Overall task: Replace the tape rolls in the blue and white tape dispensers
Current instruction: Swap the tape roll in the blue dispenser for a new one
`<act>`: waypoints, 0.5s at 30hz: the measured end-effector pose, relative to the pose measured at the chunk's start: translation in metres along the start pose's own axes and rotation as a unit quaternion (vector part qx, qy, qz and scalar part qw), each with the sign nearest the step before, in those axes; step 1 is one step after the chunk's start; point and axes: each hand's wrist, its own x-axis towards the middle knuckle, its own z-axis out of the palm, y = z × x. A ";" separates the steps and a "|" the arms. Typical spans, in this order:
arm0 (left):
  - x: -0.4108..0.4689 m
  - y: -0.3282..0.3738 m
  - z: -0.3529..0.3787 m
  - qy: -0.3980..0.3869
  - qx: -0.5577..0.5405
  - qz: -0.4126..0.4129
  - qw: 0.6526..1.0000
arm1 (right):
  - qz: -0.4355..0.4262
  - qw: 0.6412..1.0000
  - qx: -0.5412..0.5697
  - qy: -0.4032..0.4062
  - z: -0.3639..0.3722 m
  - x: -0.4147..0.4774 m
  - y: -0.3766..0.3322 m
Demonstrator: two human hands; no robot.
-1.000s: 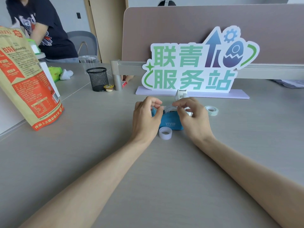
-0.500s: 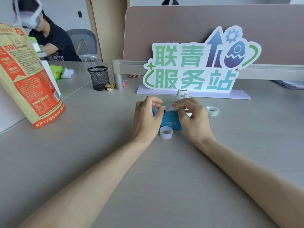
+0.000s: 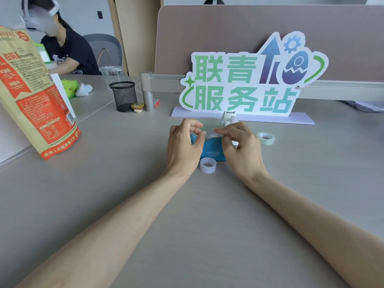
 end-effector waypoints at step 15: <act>0.004 -0.011 -0.014 0.068 -0.089 -0.103 0.988 | -0.013 0.997 -0.033 -0.066 0.000 0.001 0.000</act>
